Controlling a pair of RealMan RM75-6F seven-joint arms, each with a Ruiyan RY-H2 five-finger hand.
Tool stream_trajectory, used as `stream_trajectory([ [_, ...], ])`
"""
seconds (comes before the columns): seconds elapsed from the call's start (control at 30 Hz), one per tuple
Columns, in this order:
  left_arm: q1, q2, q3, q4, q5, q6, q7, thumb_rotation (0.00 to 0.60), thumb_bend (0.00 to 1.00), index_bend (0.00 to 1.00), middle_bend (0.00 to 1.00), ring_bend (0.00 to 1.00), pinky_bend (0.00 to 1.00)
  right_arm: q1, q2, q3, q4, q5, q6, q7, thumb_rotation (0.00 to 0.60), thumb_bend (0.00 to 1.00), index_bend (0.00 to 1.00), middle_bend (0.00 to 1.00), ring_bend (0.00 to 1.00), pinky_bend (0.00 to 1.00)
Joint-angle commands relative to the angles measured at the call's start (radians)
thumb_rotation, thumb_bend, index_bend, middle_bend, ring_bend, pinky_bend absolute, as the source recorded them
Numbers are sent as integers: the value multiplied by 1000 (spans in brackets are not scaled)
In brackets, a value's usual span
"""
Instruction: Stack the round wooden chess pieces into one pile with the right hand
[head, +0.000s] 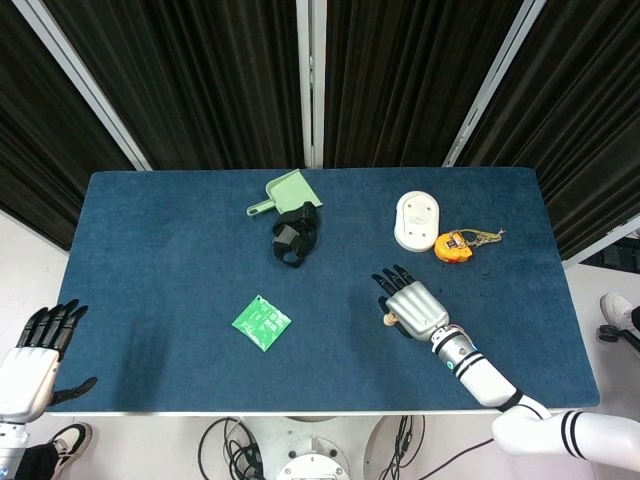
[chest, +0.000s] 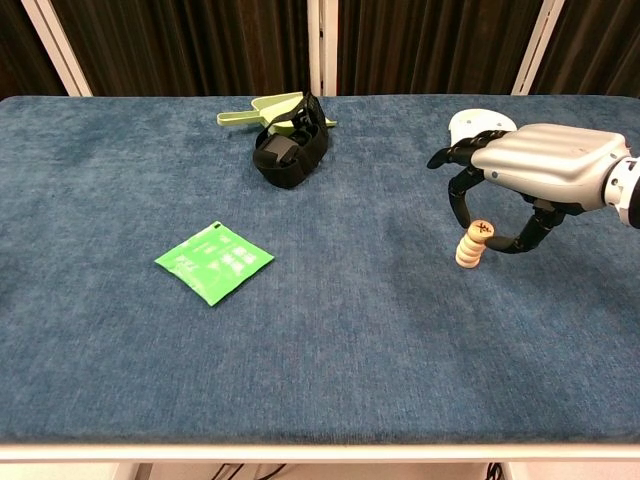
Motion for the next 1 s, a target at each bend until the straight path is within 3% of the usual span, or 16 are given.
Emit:
stream_trajectory([
  [0.03, 0, 0, 0, 0, 1, 1, -1, 600, 60, 0, 0, 0, 0, 0, 1, -1, 0, 0, 0, -1, 600, 288, 492, 66, 0, 0],
  [0.63, 1, 2, 1, 2, 2, 1, -7, 600, 60, 0, 0, 0, 0, 6, -1, -7, -2, 15, -6, -11, 600, 269, 421, 60, 0, 0],
  [1.0, 2, 2, 0, 2, 4, 5, -4, 600, 60, 0, 0, 0, 0, -14, 43, 0, -55, -40, 43, 43, 600, 268, 307, 52, 0, 0],
])
